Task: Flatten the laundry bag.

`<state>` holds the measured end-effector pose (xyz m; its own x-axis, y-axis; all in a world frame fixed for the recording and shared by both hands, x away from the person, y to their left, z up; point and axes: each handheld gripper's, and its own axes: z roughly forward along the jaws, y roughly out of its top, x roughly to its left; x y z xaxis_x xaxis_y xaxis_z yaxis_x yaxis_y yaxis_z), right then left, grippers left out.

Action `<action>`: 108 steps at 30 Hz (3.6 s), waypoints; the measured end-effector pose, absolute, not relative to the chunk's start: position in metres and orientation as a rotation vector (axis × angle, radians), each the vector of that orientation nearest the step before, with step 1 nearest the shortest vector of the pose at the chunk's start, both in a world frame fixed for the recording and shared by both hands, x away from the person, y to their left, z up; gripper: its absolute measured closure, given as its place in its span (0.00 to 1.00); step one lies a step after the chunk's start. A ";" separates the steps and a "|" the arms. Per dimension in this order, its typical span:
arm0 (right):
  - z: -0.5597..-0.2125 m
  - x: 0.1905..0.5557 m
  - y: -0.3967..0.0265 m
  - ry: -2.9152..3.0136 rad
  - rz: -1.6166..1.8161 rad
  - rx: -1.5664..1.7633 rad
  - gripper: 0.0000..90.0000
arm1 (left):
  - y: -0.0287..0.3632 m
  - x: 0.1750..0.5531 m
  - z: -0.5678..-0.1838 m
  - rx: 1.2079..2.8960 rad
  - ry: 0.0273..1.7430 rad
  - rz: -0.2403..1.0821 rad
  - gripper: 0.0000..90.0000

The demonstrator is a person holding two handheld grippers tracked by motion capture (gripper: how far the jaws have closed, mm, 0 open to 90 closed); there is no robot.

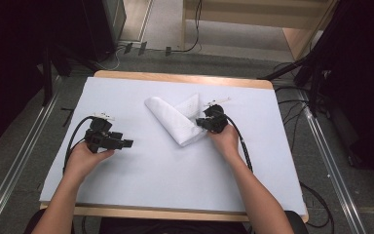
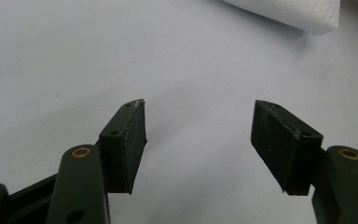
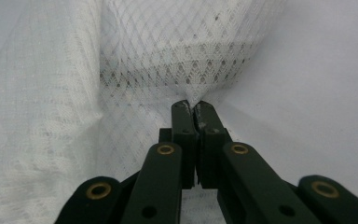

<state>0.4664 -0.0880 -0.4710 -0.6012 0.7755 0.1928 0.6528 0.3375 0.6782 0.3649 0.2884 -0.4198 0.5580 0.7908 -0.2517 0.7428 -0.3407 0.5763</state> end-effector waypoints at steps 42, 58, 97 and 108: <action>-0.410 0.417 -0.026 2.545 1.370 1.026 1.00 | 0.316 0.366 -0.410 2.057 1.290 0.121 0.41; -0.424 0.401 0.004 2.649 1.376 0.950 1.00 | 0.322 0.366 -0.408 2.029 1.307 0.125 0.42; -0.420 0.441 -0.074 2.491 1.315 1.189 0.89 | 0.343 0.379 -0.406 1.973 1.318 0.129 0.41; -0.432 0.454 -0.088 2.473 1.247 1.255 0.87 | 0.311 0.393 -0.417 2.042 1.226 0.054 0.41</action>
<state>0.4536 -0.0875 -0.4321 -0.6551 0.7111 0.2552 0.6281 0.3248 0.7071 0.3930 0.3107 -0.4172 0.5422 0.7766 -0.3208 0.7457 -0.2688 0.6096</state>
